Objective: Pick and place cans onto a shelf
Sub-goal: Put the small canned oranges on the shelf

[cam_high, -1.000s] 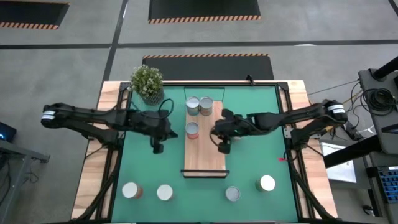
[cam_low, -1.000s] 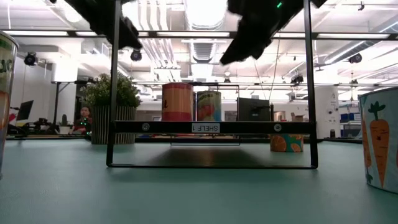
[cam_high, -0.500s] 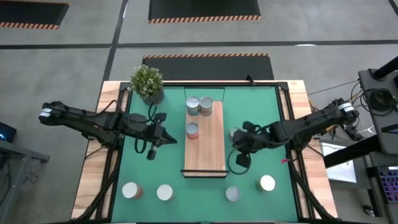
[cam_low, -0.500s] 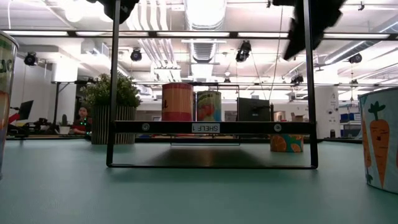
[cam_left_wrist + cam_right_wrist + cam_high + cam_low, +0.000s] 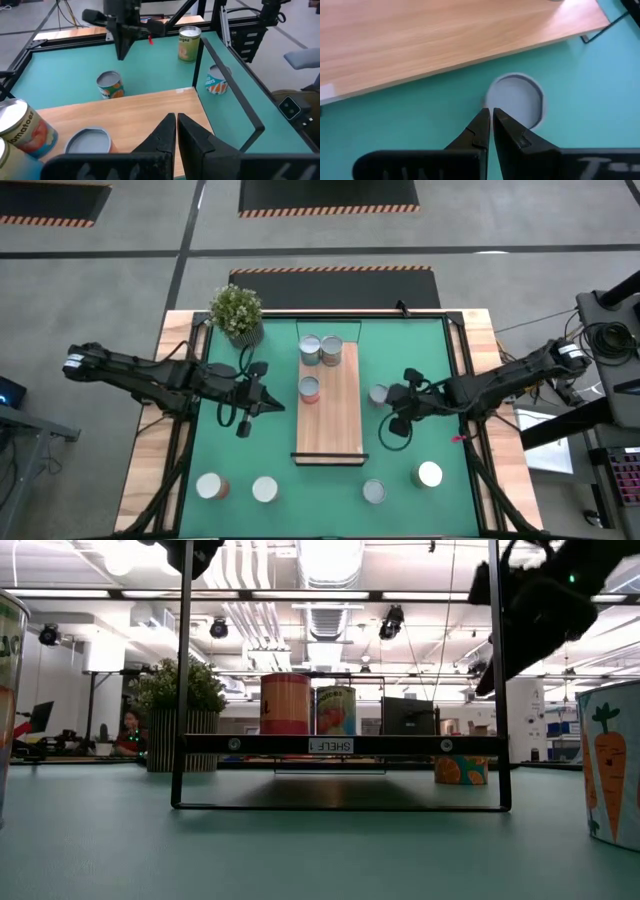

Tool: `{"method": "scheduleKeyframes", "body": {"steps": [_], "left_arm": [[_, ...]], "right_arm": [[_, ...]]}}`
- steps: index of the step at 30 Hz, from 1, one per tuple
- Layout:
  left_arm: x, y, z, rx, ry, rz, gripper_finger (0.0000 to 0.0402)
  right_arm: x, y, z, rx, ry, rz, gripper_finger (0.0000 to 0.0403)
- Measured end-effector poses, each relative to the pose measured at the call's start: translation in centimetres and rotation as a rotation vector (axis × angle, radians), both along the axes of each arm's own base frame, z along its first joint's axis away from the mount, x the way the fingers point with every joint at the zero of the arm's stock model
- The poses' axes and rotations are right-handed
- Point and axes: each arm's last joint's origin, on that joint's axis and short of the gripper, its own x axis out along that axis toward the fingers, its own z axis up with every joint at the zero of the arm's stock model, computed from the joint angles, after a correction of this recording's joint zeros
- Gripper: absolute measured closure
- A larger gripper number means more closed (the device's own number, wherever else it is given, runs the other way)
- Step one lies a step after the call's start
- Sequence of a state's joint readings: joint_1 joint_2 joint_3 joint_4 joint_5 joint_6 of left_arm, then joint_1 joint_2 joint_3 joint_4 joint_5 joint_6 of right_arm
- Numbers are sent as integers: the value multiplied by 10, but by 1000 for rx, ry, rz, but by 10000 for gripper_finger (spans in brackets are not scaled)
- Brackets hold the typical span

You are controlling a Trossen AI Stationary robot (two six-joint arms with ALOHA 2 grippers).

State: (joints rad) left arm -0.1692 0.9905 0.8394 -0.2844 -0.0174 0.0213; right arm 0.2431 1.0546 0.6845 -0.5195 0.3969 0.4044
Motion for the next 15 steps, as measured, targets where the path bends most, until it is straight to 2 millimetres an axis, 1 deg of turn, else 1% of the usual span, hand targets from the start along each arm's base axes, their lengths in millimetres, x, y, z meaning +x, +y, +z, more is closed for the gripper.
{"method": "scheduleKeyframes", "body": {"steps": [4, 9, 12, 15], "left_arm": [[0, 0, 0, 14, -2, -6, 402], [0, 0, 0, 16, -3, -7, 402], [0, 0, 0, 17, -4, -7, 402], [0, 0, 0, 17, -4, -7, 402]], "right_arm": [[-8, -11, -10, 11, -69, -37, 390], [-12, -20, -20, 18, -113, -78, 385], [-11, -23, -28, 17, -112, -92, 359], [-11, -26, -34, 16, -99, -110, 313]]}}
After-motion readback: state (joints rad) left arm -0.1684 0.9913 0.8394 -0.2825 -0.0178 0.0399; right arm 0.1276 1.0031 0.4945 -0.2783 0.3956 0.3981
